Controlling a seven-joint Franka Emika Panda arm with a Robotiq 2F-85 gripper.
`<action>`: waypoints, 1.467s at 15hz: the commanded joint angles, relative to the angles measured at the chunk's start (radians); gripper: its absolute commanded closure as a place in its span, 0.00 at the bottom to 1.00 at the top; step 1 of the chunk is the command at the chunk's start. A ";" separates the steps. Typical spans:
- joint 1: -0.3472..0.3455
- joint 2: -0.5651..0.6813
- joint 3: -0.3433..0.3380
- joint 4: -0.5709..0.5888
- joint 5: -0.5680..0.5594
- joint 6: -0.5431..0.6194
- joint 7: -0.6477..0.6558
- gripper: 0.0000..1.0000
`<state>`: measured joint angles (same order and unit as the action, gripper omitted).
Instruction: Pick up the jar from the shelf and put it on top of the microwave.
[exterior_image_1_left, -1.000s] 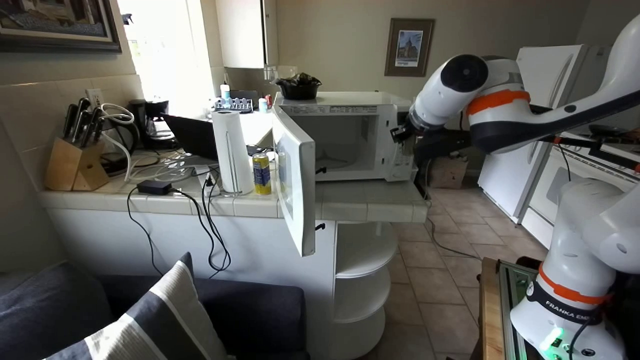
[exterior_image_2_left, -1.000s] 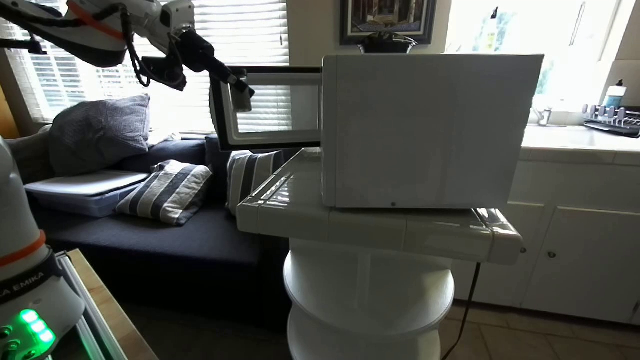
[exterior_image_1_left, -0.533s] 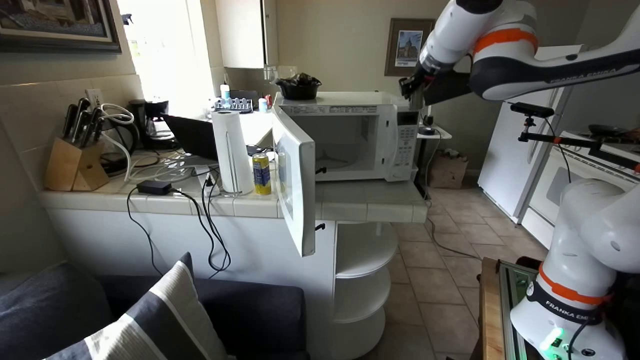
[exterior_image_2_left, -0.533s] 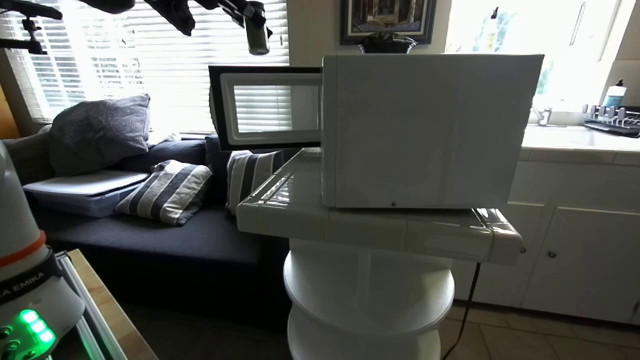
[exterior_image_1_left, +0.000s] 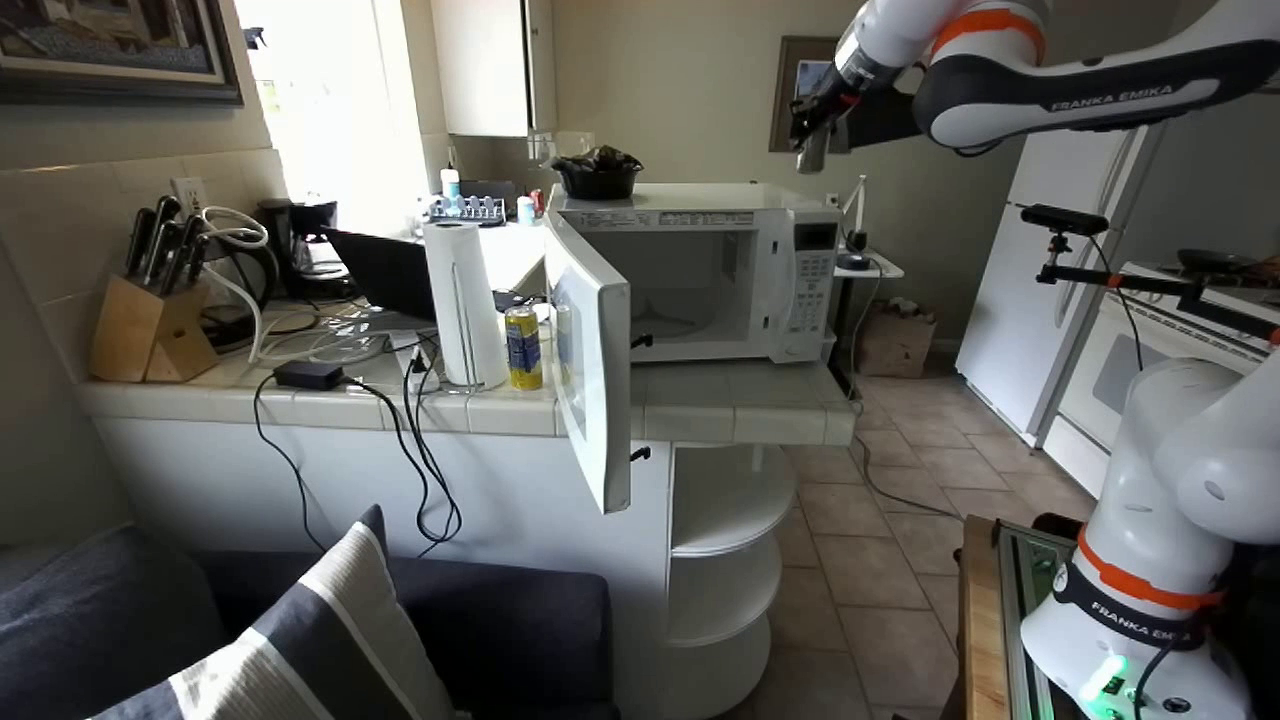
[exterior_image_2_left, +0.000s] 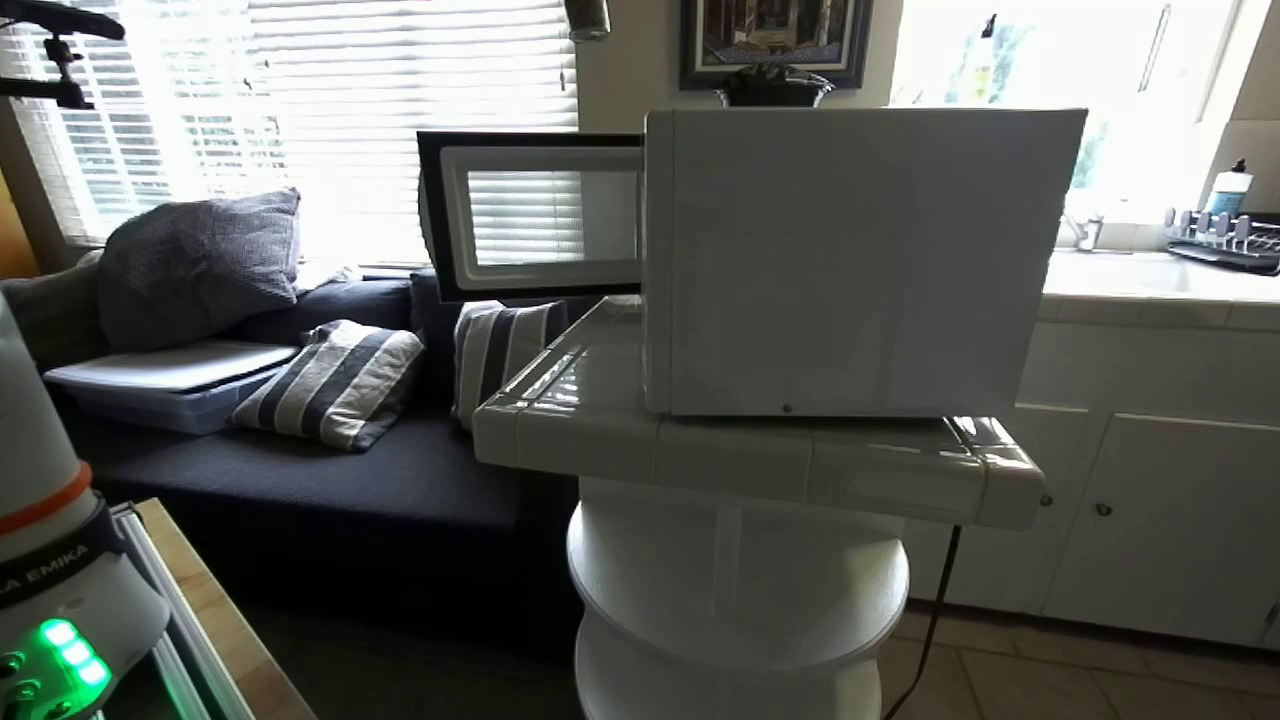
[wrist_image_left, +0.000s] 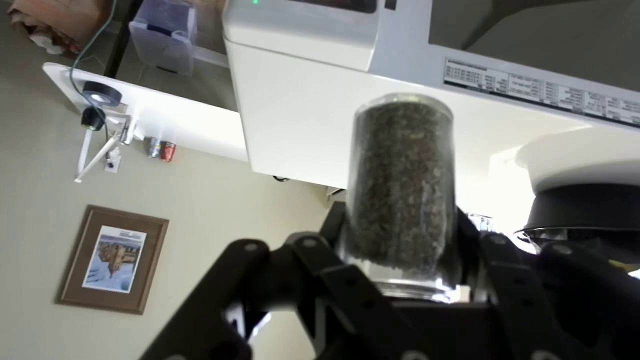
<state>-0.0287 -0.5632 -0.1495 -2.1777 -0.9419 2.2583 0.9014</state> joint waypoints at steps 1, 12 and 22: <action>-0.036 0.116 -0.017 0.098 0.139 0.069 -0.090 0.77; -0.134 0.184 0.025 0.139 0.232 0.068 -0.136 0.52; -0.180 0.387 0.017 0.369 0.371 0.036 -0.177 0.77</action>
<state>-0.1879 -0.2827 -0.1384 -1.9246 -0.6356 2.3128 0.7597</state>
